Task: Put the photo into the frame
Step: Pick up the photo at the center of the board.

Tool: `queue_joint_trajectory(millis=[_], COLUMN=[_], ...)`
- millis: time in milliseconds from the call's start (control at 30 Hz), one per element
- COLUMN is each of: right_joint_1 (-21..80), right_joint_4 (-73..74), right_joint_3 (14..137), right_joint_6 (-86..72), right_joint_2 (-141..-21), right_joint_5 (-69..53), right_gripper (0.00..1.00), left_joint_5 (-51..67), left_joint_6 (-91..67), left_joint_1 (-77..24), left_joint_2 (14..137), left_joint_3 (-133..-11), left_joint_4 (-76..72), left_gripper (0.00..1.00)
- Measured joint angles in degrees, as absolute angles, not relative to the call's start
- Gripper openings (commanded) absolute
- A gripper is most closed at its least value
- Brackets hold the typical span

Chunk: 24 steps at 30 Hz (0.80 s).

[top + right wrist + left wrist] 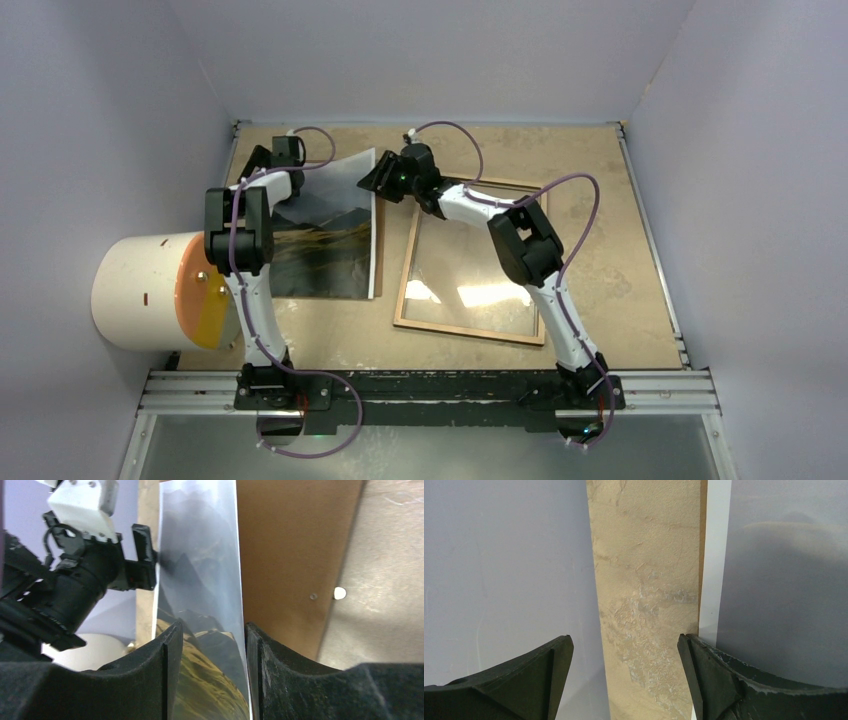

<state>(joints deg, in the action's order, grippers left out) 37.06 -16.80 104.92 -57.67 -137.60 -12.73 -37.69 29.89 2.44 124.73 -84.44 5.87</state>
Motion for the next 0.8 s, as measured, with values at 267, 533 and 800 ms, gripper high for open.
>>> queue_joint_trajectory(millis=[267,533,800], right_joint_1=[36.3,35.9,35.0], right_joint_4=[-18.8,-16.2,-15.0], right_joint_3=[106.3,108.1,103.4], right_joint_6=[-59.5,-58.8,-55.6], right_joint_2=[-140.0,-143.9,-135.8], right_joint_5=[-16.1,-17.5,-17.9], right_gripper=[0.32,0.0,0.0], left_joint_5=[-37.4,-35.8,-32.3], left_joint_6=[29.9,29.8,29.1], left_joint_1=[2.5,2.9,3.6], left_joint_2=[124.6,123.9,123.0], left_joint_3=[-84.5,-84.5,-88.6], left_joint_4=[6.1,7.6,17.3], left_gripper=[0.85,0.9,1.0])
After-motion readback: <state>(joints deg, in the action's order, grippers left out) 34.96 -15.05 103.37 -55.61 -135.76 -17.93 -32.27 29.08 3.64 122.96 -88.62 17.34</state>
